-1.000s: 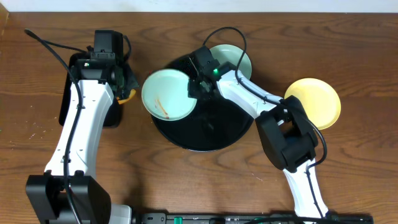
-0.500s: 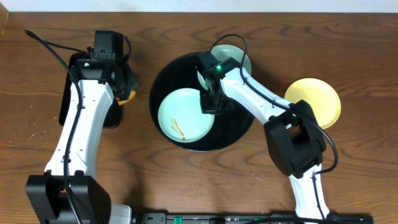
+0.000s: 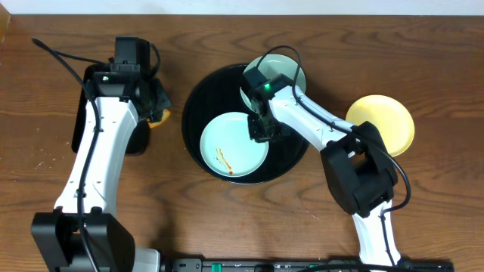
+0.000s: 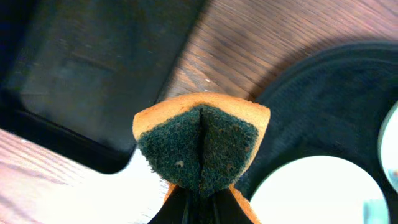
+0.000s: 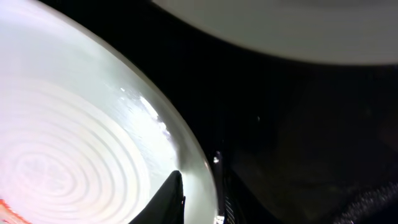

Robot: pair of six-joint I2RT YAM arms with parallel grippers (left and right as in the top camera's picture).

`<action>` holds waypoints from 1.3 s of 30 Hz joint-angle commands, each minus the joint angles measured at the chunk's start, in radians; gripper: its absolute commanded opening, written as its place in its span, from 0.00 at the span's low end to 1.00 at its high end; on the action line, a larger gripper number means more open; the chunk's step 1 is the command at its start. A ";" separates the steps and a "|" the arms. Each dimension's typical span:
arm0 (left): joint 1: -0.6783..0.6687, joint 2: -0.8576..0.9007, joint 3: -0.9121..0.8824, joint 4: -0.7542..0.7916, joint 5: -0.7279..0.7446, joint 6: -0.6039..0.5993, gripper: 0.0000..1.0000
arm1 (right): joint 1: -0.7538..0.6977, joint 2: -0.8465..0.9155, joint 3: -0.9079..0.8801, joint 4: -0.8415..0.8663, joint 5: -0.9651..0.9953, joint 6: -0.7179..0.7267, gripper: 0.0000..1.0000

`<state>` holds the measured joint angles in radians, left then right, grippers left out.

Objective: Clean dirty plates on tray and stack at the side

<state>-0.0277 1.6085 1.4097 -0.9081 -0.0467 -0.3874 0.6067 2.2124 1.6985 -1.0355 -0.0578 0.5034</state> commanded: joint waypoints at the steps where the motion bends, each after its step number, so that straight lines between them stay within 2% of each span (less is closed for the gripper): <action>1: -0.014 0.006 -0.009 0.002 0.048 0.013 0.07 | 0.010 -0.014 -0.006 0.019 -0.014 -0.011 0.20; 6: -0.030 0.013 -0.028 0.001 0.048 0.013 0.08 | 0.015 0.010 -0.007 0.041 -0.014 -0.011 0.18; 8: -0.031 0.017 -0.039 0.001 0.053 0.013 0.08 | 0.015 0.024 -0.007 0.041 -0.014 -0.011 0.10; 9: -0.031 0.019 -0.045 0.001 0.063 0.013 0.08 | 0.015 0.032 -0.007 0.040 -0.014 -0.011 0.01; 21: -0.059 0.039 -0.069 0.031 0.131 0.030 0.08 | 0.014 0.065 -0.008 0.037 -0.010 -0.030 0.01; 27: -0.161 0.064 -0.069 0.041 0.135 0.035 0.08 | 0.013 0.065 -0.008 0.040 -0.011 -0.030 0.01; 31: -0.243 0.150 -0.069 0.039 0.133 0.031 0.08 | 0.008 0.065 -0.008 0.048 -0.011 -0.030 0.01; 35: -0.293 0.257 -0.069 0.044 0.132 -0.039 0.08 | -0.003 0.065 -0.008 0.049 -0.019 -0.030 0.01; 39: -0.318 0.351 -0.069 0.053 0.080 -0.192 0.08 | -0.012 0.065 -0.008 0.049 -0.025 -0.031 0.01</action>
<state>-0.3367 1.9171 1.3464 -0.8562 0.0738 -0.4522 0.5999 2.2227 1.6993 -0.9974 -0.0956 0.4850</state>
